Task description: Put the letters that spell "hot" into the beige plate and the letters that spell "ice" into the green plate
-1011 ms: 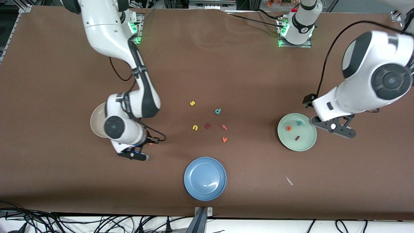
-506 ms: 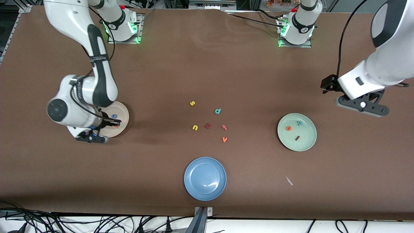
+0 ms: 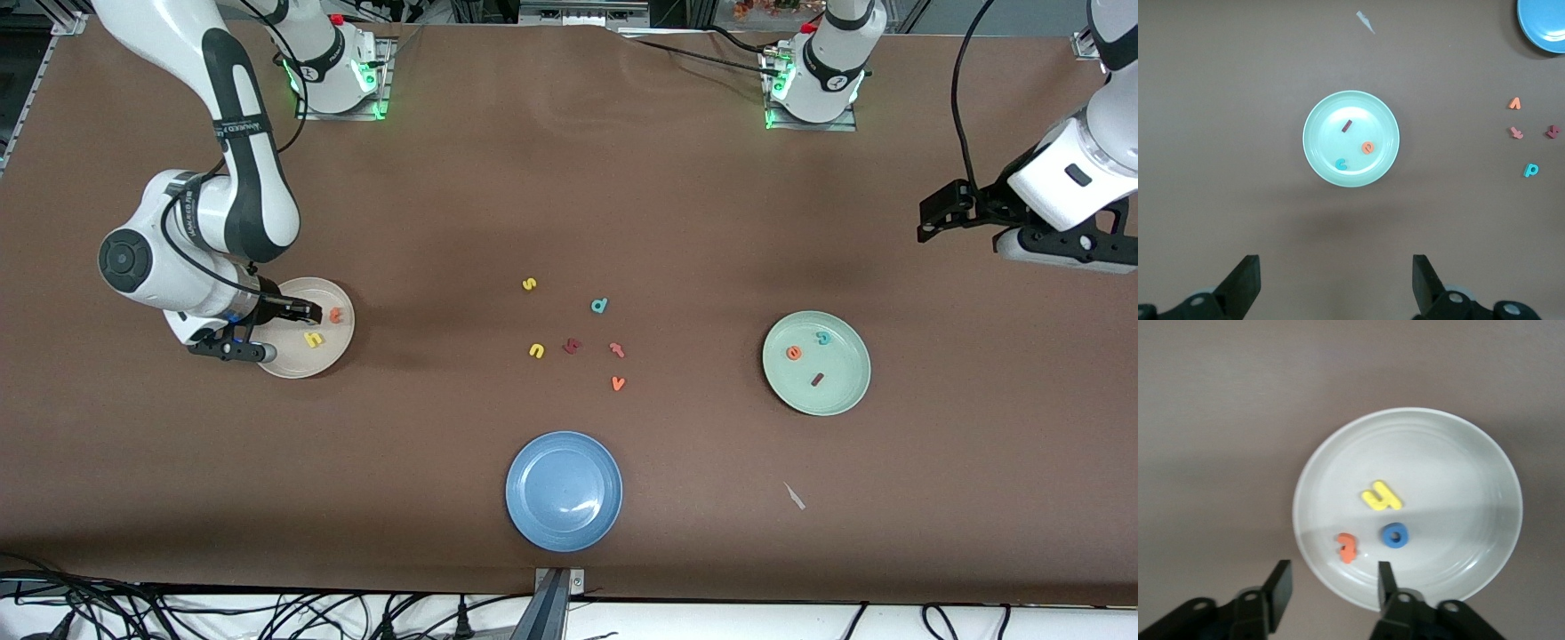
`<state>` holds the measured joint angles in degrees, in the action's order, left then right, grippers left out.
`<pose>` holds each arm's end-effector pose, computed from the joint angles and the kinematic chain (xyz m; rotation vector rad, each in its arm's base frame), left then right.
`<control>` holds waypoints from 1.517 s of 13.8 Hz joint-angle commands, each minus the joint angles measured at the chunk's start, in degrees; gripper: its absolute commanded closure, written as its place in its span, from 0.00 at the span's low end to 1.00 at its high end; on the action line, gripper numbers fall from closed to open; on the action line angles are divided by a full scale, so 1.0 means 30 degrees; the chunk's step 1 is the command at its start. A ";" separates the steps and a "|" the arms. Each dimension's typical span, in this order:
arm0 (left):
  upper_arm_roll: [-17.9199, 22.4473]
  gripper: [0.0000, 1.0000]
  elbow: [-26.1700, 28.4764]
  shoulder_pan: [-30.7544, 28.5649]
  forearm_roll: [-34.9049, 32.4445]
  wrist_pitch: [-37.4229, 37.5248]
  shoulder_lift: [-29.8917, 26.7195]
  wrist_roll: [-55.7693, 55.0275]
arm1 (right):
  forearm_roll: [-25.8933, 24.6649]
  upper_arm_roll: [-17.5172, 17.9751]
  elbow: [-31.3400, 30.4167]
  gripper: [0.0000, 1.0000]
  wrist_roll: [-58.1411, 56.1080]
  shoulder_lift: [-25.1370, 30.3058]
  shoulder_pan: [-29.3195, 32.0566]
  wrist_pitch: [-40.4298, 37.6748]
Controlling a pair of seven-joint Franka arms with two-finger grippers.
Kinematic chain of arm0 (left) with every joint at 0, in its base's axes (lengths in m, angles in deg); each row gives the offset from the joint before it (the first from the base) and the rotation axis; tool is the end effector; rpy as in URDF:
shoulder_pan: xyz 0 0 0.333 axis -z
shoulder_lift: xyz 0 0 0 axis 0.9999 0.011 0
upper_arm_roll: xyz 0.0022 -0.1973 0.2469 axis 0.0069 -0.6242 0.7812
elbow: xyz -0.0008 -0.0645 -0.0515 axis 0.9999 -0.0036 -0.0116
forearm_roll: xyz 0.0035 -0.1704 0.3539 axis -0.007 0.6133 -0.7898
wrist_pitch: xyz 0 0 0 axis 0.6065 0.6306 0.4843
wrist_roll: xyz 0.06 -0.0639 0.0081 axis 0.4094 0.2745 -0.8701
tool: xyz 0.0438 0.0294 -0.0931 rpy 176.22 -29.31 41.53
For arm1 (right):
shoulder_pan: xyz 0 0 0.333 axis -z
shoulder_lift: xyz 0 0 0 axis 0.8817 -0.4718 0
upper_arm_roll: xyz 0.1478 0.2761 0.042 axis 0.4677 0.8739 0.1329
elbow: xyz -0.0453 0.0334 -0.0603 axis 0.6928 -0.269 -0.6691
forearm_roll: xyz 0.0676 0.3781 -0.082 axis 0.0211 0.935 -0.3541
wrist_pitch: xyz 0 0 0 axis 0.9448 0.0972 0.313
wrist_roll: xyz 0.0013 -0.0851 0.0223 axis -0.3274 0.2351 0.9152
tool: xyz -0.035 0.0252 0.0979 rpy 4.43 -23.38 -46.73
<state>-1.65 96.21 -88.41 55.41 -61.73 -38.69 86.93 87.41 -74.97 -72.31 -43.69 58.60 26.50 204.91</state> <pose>0.5549 -0.0394 0.5854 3.1018 -0.1209 -0.0590 0.5968 0.0608 0.2873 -3.0364 0.1644 0.2282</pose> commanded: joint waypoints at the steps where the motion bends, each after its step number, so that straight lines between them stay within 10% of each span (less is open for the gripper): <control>1: 0.0086 0.00 0.1271 0.0178 -0.0048 -0.0012 -0.1386 -0.0642 | -0.0100 -0.0090 0.2591 0.00 0.0020 -0.0836 0.0121 -0.2512; 11: -0.0060 0.00 0.0950 0.0178 -0.0726 0.0078 -0.1094 -0.0671 | -0.1586 0.0286 0.4471 0.00 0.0077 -0.0811 0.0296 -0.4860; 15: -0.0031 0.00 0.0891 0.0090 -0.0726 0.0108 -0.1035 -0.0555 | -0.6360 0.8739 0.4473 0.00 0.0810 0.1766 0.7725 -0.5331; 21: -0.0002 0.00 0.0187 0.0119 -0.0755 0.0194 -0.0537 -0.0583 | -0.7743 0.9166 0.3627 0.00 0.0576 0.6327 0.8731 -0.6642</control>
<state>-1.45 98.32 -88.08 54.85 -61.75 -41.12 85.52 66.58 -49.18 -58.31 -41.73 70.21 50.51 187.67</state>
